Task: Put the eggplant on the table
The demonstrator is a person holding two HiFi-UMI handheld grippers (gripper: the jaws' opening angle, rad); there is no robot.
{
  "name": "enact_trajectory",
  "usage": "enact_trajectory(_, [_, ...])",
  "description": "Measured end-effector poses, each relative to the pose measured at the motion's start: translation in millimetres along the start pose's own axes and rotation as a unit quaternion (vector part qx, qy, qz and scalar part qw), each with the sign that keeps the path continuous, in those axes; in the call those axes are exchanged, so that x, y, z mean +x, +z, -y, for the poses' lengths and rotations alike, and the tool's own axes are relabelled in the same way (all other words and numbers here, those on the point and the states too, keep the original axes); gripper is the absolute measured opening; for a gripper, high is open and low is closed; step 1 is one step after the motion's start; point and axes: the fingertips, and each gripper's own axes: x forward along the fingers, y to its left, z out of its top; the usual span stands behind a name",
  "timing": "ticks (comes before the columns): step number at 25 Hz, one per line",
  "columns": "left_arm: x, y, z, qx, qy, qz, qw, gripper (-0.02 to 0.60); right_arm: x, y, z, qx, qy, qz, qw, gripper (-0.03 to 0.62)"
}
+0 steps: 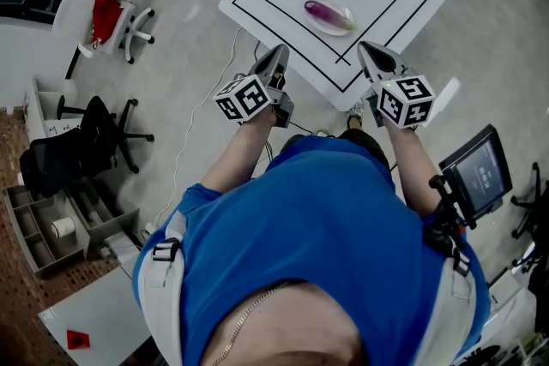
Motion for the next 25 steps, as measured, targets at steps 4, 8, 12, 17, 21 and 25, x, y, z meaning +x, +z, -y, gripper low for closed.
enact_trajectory(4, [4.8, -0.7, 1.9, 0.002, -0.003, -0.002, 1.0000, 0.008, 0.3, 0.6, 2.4, 0.000, 0.000, 0.002, 1.000, 0.002])
enact_trajectory(8, [4.7, -0.2, 2.3, 0.004, -0.003, -0.003, 1.0000, 0.008, 0.4, 1.7, 0.5, -0.001, 0.000, 0.006, 1.000, 0.002])
enact_trajectory(12, [7.6, 2.3, 4.3, 0.006, -0.006, -0.003, 1.0000, 0.008, 0.6, 5.2, 1.1, -0.003, -0.001, 0.009, 1.000, 0.002])
enact_trajectory(17, [12.1, 5.3, 5.5, 0.005, -0.010, -0.004, 0.9999, 0.008, 2.9, 6.9, -0.5, -0.005, -0.002, 0.009, 1.000, 0.002])
enact_trajectory(21, [17.1, 3.7, 9.9, 0.004, -0.018, -0.005, 0.9998, 0.008, 1.6, 7.9, -0.1, -0.009, -0.003, 0.008, 1.000, 0.002])
enact_trajectory(25, [19.5, 1.1, 10.1, 0.000, -0.021, -0.007, 0.9998, 0.008, 1.2, 7.4, 0.5, -0.012, -0.005, 0.004, 1.000, 0.002])
